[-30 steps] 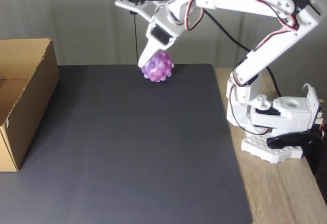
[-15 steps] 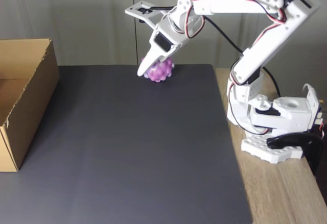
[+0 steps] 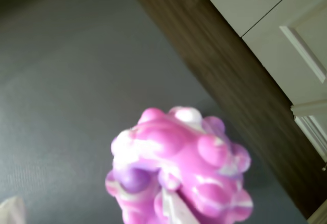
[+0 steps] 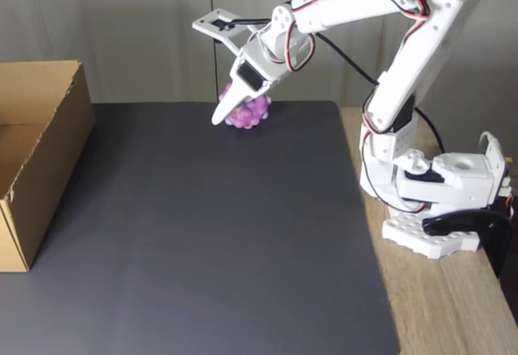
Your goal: Grasp a ball and put it in the box.
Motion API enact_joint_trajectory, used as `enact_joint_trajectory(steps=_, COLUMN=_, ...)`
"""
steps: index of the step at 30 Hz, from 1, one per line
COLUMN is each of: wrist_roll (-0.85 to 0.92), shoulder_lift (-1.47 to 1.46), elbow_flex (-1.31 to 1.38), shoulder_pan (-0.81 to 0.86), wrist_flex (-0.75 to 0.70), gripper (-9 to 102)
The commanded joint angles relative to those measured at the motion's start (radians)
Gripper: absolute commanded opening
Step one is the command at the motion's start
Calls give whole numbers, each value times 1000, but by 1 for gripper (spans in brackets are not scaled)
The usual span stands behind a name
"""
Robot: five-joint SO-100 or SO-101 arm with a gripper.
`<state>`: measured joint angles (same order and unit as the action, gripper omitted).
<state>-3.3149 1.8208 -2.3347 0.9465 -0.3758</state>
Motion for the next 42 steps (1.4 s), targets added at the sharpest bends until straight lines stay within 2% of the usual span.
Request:
enact_joint_trajectory(steps=1, wrist_roll=-9, shoulder_lift=-23, elbow_flex=18, shoulder_pan=11, wrist_flex=17, gripper=29)
enact_joint_trajectory(steps=5, wrist_roll=-41, shoulder_lift=-55, elbow_flex=26, shoulder_pan=-8, wrist_flex=11, gripper=14)
enact_joint_trajectory(steps=13, wrist_roll=-61, shoulder_lift=-104, elbow_flex=34, shoulder_pan=-20, wrist_flex=17, gripper=9)
enact_joint_trajectory(steps=18, wrist_roll=-77, shoulder_lift=-114, elbow_flex=34, shoulder_pan=-28, wrist_flex=3, gripper=0)
enact_joint_trajectory(steps=28, wrist_roll=-95, shoulder_lift=-94, elbow_flex=26, shoulder_pan=-49, wrist_flex=-15, gripper=0)
enact_joint_trajectory(steps=42, wrist_roll=-89, shoulder_lift=184, elbow_flex=140, shoulder_pan=-172, wrist_flex=-259, gripper=0)
